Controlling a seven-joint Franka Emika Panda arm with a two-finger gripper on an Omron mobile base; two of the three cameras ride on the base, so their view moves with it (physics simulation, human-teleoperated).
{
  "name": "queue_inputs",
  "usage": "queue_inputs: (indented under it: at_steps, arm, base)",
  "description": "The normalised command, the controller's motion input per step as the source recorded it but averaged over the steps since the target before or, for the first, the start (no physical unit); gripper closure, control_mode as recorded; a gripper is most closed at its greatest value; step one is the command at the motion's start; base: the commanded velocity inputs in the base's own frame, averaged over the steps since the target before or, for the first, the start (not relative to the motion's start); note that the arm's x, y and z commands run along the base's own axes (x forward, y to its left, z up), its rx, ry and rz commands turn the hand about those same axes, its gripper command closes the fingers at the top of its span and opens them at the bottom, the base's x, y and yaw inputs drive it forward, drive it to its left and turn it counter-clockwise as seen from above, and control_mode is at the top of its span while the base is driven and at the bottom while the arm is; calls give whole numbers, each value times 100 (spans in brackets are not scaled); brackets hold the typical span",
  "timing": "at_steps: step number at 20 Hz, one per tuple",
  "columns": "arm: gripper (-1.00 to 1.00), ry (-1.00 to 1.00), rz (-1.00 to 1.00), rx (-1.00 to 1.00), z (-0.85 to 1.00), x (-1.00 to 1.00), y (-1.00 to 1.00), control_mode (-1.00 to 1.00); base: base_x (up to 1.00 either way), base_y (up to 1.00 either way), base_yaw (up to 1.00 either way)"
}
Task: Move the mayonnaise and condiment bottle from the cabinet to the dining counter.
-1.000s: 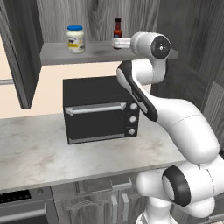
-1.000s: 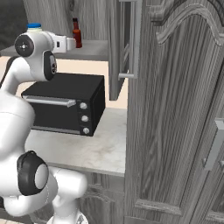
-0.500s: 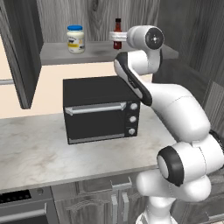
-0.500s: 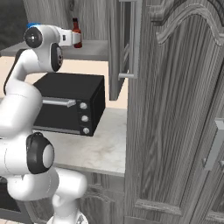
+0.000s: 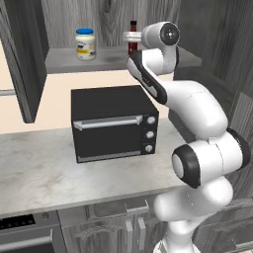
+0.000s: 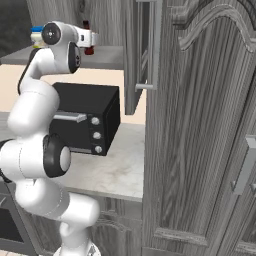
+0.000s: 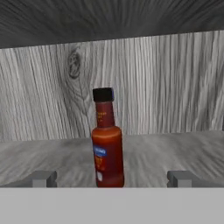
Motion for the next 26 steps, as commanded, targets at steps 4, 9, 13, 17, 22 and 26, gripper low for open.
queue_inputs:
  at_steps: [4,9,13,17,22,26]
  arm:
    - [-100,2,0,0,0,44,0,-100]
    - [-100,3,0,-1,0,43,0,-100]
    - [-100,6,0,-6,0,38,5,-100]
    - [-100,5,0,-5,0,27,13,-100]
    - [-100,4,0,-2,0,14,14,-100]
    - [-100,0,0,0,0,17,0,-100]
  base:
    - [0,0,0]
    - [0,0,0]
    - [0,0,0]
    - [0,0,0]
    - [0,0,0]
    - [0,0,0]
